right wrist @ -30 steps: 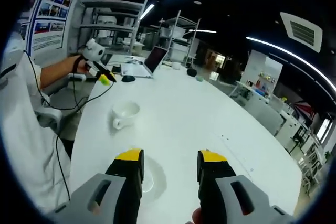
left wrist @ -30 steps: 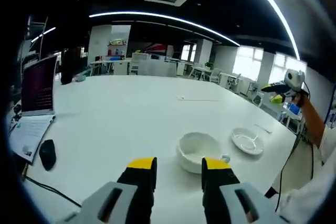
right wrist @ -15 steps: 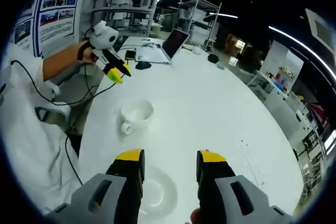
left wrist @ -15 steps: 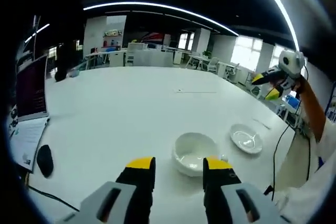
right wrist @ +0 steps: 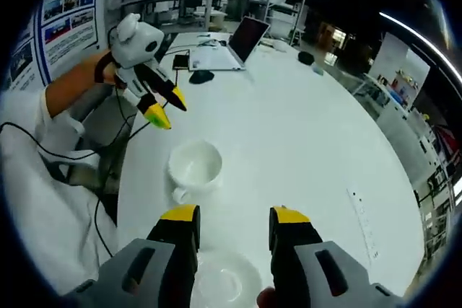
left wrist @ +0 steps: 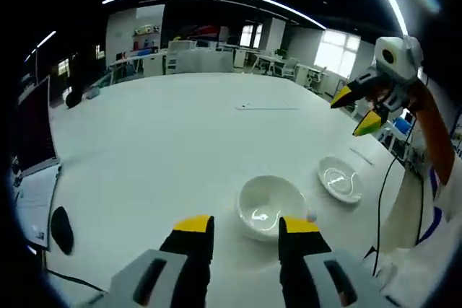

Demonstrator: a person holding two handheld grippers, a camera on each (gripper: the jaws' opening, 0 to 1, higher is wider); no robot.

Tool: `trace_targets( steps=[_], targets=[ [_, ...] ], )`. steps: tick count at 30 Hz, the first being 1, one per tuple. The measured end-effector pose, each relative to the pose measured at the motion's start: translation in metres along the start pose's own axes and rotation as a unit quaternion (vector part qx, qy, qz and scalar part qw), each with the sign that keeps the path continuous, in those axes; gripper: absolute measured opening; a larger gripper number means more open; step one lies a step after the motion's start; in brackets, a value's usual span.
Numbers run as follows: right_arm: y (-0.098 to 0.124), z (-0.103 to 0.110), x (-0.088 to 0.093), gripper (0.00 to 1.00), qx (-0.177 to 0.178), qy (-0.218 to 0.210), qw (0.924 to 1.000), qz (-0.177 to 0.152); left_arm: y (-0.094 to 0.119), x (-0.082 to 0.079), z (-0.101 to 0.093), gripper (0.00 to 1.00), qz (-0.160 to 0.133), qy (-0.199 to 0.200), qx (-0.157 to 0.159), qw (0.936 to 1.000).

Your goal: Tidy tabletop coffee trays, cups and spoons，present forward

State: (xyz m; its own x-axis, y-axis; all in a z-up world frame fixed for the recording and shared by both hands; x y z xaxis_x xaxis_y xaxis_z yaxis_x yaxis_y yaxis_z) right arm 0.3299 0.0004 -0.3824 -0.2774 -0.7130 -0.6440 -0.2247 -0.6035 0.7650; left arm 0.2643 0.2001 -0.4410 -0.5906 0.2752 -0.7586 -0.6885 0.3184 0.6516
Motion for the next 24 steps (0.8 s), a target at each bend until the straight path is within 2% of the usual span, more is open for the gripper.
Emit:
trace_targets(
  steps=[4, 7, 12, 16, 18, 20, 24],
  targets=[
    [-0.024, 0.008, -0.005, 0.38, -0.003, -0.031, 0.9994, 0.016, -0.007, 0.001, 0.001, 0.36, 0.011, 0.013, -0.001, 0.9999],
    [-0.034, 0.013, -0.009, 0.37, -0.007, -0.049, 0.9985, 0.024, -0.012, 0.003, -0.001, 0.36, 0.019, 0.027, -0.001, 0.9994],
    [-0.049, 0.022, -0.011, 0.36, -0.008, -0.067, 0.997, 0.037, -0.014, 0.006, -0.01, 0.35, 0.027, 0.03, 0.0, 0.9992],
    [-0.065, 0.025, -0.009, 0.37, -0.009, -0.089, 0.9942, 0.06, -0.017, 0.015, -0.014, 0.34, 0.043, 0.038, 0.0, 0.9984],
    [-0.068, 0.025, -0.006, 0.35, -0.005, -0.11, 0.991, 0.076, -0.018, 0.02, -0.016, 0.34, 0.045, 0.059, 0.006, 0.9972],
    [-0.072, 0.025, -0.005, 0.33, 0.0, -0.134, 0.9879, 0.077, -0.02, 0.023, -0.017, 0.34, 0.049, 0.063, 0.006, 0.9968],
    [-0.082, 0.028, -0.003, 0.31, -0.007, -0.172, 0.9813, 0.086, -0.024, 0.021, -0.019, 0.34, 0.05, 0.079, 0.006, 0.9956]
  ],
)
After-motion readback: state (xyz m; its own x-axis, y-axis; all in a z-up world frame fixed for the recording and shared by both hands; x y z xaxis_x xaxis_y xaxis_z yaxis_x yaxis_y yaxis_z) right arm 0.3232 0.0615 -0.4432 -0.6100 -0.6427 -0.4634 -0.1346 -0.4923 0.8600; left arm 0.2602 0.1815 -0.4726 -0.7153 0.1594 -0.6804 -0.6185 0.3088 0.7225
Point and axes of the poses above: the point that each gripper's makers call its tool centre point, and the gripper's own axes: y roughly backward along the fingers, z roughly to its left, x roughly out of its underside, the point moved 3 cm from there along y, roughly backward along the fingers, and after that the axes turned 13 degrees about -y, right-handed, at the moved point
